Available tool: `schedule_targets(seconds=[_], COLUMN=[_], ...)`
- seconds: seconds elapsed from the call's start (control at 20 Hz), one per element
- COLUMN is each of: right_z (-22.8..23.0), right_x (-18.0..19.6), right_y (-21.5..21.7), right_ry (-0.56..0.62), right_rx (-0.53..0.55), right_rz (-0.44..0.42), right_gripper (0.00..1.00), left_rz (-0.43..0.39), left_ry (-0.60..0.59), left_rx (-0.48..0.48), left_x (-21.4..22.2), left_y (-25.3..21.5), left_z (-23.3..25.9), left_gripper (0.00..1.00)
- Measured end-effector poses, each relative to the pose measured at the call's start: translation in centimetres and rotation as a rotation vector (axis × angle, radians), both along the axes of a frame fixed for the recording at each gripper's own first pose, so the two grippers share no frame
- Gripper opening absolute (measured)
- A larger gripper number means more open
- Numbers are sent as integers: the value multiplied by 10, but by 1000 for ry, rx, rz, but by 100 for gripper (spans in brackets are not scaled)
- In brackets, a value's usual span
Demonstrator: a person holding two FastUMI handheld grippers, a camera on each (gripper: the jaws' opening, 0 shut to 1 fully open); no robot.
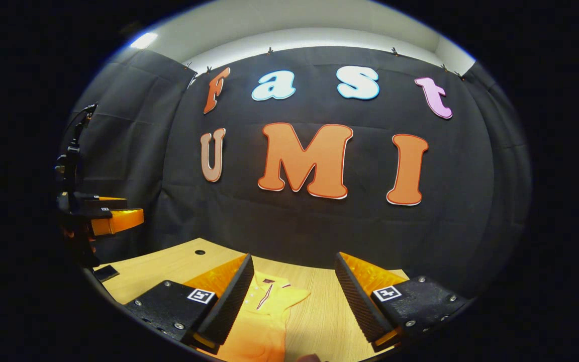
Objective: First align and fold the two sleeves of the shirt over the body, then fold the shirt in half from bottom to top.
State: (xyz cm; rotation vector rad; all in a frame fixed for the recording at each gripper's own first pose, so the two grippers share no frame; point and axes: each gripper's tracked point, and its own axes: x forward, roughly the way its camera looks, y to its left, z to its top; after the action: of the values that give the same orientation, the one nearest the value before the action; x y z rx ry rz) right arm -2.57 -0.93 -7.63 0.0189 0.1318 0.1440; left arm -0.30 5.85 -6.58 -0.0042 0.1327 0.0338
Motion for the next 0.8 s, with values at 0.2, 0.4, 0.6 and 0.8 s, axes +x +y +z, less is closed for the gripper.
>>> schedule_targets(seconds=[0.2, 0.4, 0.6, 0.8], right_z=[-47, -95, -154, -202], right_x=[-20, -48, -78, -115], right_y=[-2, 5, 14, 24], right_ry=[133, 283, 479, 682], right_rx=[-20, -43, -30, -1], right_rz=[21, 56, 86, 125], right_gripper=[98, 99, 99, 99], left_rz=[8, -24, -51, -73], left_ry=[109, 266, 475, 659], left_rx=[27, 63, 15, -11], left_x=[-30, -47, -81, -110], left_y=[3, 6, 6, 7], left_z=[-45, -97, -162, -211], left_gripper=[97, 97, 97, 98])
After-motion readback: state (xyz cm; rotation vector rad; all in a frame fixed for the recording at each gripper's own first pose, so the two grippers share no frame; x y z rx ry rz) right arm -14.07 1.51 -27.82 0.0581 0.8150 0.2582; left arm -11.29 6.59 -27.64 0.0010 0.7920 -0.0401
